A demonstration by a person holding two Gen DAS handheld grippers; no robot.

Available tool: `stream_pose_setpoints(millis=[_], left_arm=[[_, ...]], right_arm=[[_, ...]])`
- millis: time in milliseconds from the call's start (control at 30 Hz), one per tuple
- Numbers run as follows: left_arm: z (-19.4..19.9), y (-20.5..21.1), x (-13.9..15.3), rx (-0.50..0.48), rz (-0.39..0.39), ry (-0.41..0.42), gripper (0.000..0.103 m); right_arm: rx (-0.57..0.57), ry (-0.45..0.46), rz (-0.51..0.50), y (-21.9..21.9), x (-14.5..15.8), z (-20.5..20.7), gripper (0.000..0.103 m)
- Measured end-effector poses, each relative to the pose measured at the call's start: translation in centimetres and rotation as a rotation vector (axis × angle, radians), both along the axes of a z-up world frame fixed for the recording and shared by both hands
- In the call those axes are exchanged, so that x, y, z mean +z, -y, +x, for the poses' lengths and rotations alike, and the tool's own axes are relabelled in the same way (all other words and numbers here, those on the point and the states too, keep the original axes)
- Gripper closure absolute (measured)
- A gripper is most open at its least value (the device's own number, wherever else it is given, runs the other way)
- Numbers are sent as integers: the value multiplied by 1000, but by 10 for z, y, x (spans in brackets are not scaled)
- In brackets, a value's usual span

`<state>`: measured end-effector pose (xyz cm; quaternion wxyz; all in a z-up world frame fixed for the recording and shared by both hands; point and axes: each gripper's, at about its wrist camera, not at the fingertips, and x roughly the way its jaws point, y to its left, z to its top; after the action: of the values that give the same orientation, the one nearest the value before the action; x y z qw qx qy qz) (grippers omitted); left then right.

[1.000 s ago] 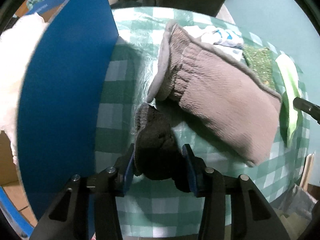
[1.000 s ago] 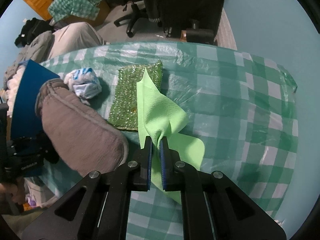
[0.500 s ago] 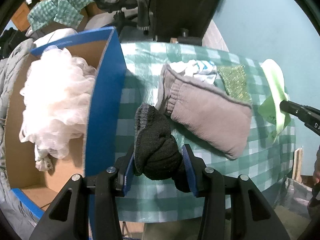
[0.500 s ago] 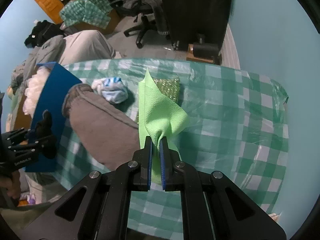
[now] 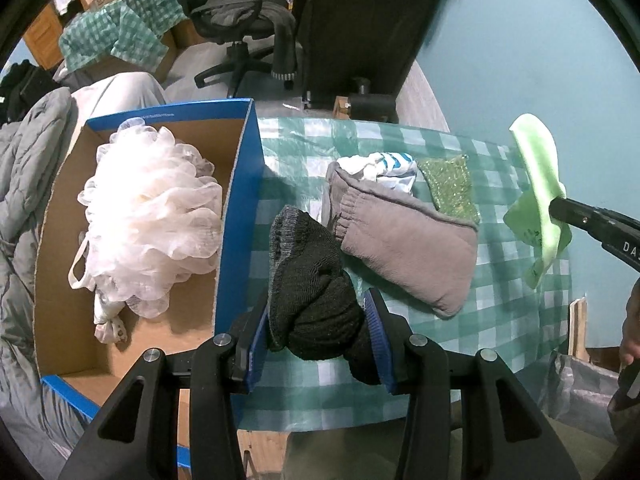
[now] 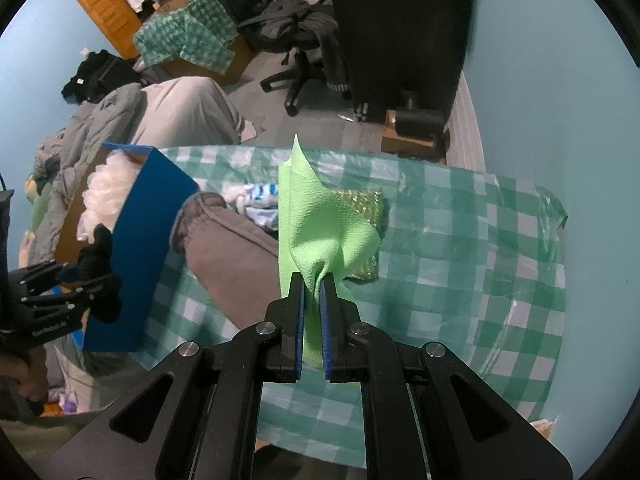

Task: Organize soft objects

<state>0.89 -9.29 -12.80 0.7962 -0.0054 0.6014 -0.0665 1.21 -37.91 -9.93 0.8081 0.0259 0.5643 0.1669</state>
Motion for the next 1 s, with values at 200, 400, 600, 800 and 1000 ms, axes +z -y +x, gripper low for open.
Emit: stream_pose_setpoints(millis=[200, 400, 600, 800, 1000], left_arm=[[-2, -6, 6, 2, 7, 16, 58], [-4, -17, 16, 19, 5, 33, 58], [-6, -30, 25, 47, -3, 48, 58], [-9, -47, 31, 79, -9, 59, 58], [-13, -65, 33, 114, -7, 59, 58]], right_arm=[[20, 20, 17, -11, 14, -1, 97], [48, 31, 32, -28, 24, 1, 97], [86, 52, 41, -44, 38, 4, 97], [115, 67, 62, -63, 49, 8, 97], [162, 84, 80, -85, 58, 9, 97]])
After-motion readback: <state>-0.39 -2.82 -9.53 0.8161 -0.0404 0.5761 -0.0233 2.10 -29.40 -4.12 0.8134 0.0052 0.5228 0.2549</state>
